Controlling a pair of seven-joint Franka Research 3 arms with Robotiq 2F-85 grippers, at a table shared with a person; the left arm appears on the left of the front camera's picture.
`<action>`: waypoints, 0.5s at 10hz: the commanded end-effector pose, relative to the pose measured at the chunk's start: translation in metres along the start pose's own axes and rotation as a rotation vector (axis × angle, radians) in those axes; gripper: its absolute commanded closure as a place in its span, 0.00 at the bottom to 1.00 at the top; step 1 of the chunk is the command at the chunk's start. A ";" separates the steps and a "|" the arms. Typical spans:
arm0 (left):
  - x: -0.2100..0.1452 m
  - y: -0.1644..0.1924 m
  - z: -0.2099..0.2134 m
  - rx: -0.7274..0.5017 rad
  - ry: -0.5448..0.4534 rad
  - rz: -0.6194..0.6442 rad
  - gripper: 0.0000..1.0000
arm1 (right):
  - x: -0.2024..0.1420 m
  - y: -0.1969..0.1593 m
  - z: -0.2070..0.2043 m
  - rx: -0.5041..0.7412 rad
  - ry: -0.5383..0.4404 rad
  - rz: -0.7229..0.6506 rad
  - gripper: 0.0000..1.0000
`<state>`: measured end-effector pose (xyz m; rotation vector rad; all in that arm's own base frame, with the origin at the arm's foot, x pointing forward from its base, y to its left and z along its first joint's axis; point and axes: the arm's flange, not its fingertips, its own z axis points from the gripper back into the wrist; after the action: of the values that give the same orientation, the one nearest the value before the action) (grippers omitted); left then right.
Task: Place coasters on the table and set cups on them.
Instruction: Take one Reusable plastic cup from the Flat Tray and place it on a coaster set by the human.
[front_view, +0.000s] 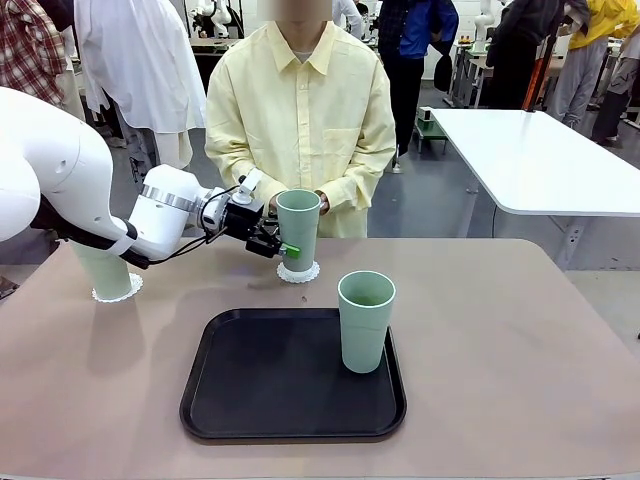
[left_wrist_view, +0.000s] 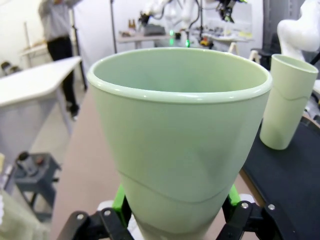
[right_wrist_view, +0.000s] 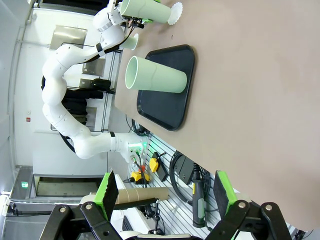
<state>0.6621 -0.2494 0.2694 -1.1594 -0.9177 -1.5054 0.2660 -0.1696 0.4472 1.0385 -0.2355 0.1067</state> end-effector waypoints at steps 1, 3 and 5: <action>0.000 0.010 0.001 -0.025 -0.018 -0.030 0.16 | 0.002 -0.001 0.000 0.021 -0.013 0.012 0.00; -0.004 0.016 0.000 -0.016 -0.007 -0.024 0.16 | 0.002 -0.001 0.000 0.021 -0.013 0.012 0.00; -0.006 0.020 -0.002 -0.008 0.008 -0.023 0.16 | 0.002 -0.001 0.000 0.021 -0.013 0.012 0.00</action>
<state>0.6719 -0.2500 0.2613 -1.1597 -0.9303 -1.5069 0.2660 -0.1696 0.4472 1.0385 -0.2355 0.1067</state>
